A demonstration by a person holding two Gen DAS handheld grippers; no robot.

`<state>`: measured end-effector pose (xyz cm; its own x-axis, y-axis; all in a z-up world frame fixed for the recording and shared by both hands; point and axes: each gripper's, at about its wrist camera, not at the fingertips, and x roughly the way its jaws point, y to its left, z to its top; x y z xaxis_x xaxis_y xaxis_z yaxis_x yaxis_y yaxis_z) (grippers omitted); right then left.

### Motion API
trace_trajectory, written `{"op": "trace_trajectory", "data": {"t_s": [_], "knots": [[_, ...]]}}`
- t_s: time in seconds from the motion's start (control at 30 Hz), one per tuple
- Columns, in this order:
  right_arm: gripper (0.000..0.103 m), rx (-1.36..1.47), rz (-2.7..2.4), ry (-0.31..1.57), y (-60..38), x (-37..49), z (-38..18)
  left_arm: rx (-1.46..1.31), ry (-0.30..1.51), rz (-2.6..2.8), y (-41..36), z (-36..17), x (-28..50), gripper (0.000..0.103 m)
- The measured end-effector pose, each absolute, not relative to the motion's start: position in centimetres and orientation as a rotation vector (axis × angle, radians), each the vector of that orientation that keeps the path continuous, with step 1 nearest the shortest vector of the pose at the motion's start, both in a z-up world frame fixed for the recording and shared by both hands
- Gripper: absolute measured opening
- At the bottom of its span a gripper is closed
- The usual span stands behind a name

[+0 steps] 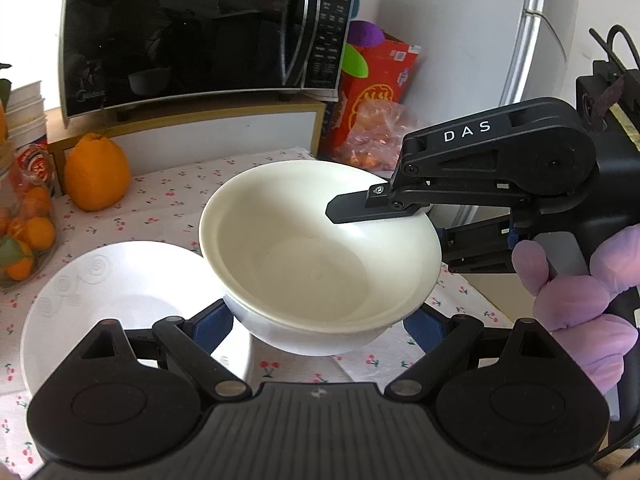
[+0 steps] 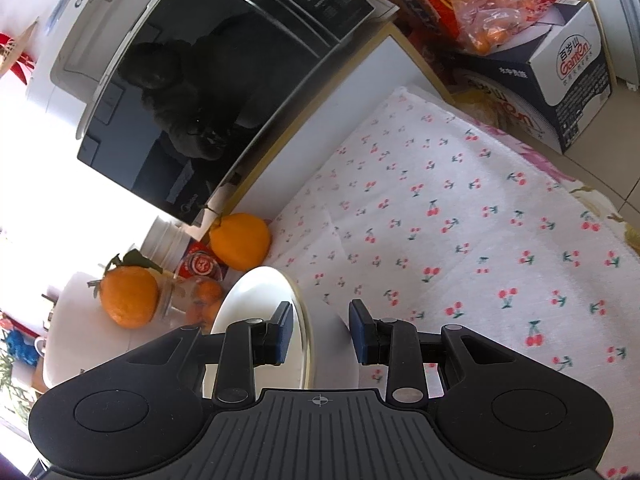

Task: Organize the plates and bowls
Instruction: 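Lift the nested bowls with both grippers and carry them over the plate stack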

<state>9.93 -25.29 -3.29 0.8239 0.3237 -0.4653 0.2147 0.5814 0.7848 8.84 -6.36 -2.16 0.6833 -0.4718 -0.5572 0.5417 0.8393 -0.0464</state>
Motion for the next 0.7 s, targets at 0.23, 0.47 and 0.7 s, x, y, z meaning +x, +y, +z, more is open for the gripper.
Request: {"op": "trace_trajectory", "data": {"t_s": [0.23,0.47,0.7], "knots": [[0.03,0.972,0.089,0.633,-23.4,11.3,-3.0,0.11,0.583,-0.539,-4.6,-1.4,9.6,0.09],[0.03,0.967,0.104,0.653,-21.3,12.7,-3.1,0.091,0.58,-0.509,-3.1,-1.0,10.3,0.09],[0.03,0.961,0.114,0.672,-19.5,13.6,-3.3,0.077,0.576,-0.481,-1.6,-1.0,10.4,0.09]]}}
